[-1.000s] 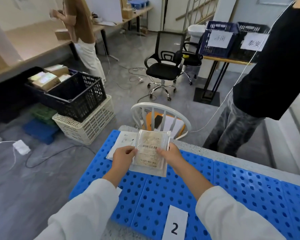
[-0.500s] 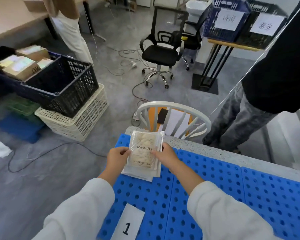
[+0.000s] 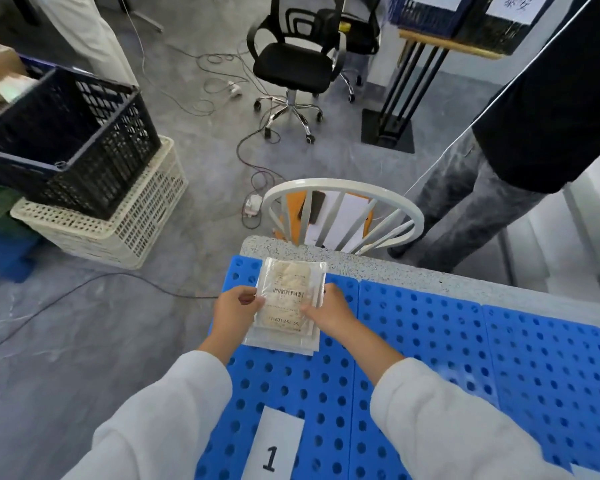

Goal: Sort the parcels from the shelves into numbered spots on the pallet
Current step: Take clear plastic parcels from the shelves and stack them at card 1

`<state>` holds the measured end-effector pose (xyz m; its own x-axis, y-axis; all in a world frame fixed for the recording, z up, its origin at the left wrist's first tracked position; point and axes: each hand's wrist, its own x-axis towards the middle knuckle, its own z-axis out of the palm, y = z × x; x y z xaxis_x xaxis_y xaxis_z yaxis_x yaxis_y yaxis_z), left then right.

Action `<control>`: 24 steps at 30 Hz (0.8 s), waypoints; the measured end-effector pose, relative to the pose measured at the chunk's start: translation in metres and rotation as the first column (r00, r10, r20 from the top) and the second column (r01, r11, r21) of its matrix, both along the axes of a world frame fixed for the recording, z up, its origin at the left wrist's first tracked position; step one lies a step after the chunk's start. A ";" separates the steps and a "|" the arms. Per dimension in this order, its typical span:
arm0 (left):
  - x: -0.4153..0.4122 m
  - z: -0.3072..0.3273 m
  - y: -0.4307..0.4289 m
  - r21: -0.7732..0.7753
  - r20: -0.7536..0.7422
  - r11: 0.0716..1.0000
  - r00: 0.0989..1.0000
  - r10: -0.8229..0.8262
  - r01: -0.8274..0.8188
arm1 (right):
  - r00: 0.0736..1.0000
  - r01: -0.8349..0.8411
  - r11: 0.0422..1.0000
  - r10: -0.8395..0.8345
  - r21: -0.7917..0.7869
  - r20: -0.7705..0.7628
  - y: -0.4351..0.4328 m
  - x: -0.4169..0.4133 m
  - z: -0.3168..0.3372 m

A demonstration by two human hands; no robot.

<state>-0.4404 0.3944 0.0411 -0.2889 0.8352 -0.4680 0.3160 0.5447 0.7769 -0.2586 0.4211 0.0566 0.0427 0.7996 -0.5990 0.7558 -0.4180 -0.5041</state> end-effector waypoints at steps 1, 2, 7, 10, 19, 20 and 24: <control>0.000 0.001 -0.001 0.007 -0.019 1.000 1.000 -0.005 0.005 | 1.000 -0.011 1.000 0.011 0.006 0.008 0.001 0.000 0.002; -0.002 0.002 -0.002 0.022 -0.056 0.999 0.998 -0.023 0.025 | 1.000 -0.006 1.000 0.006 0.015 0.004 0.003 0.001 0.005; -0.004 0.017 -0.006 0.071 -0.299 0.962 0.926 -0.231 0.263 | 0.998 0.013 0.987 -0.023 0.162 0.057 0.009 0.012 0.034; 0.012 0.041 -0.010 0.092 -0.424 0.901 0.835 -0.351 0.425 | 0.995 -0.062 0.973 0.044 0.221 0.085 0.003 0.031 0.059; 0.132 0.165 -0.027 0.103 -0.757 0.534 0.415 -0.505 0.839 | 0.941 -0.226 0.903 0.106 0.365 0.322 -0.079 0.150 0.169; 0.150 0.180 -0.034 0.097 -0.786 0.489 0.368 -0.497 0.867 | 0.940 -0.218 0.900 0.089 0.377 0.330 -0.094 0.167 0.182; 0.235 0.230 -0.077 0.107 -0.853 0.347 0.265 -0.450 0.932 | 0.935 -0.153 0.879 -0.019 0.451 0.355 -0.165 0.246 0.228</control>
<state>-0.2053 0.3171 0.2713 0.5857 0.8047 0.0967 0.7836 -0.5928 0.1859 -0.0128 0.2557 0.2843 0.1091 0.9874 -0.1150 0.9321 -0.1418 -0.3332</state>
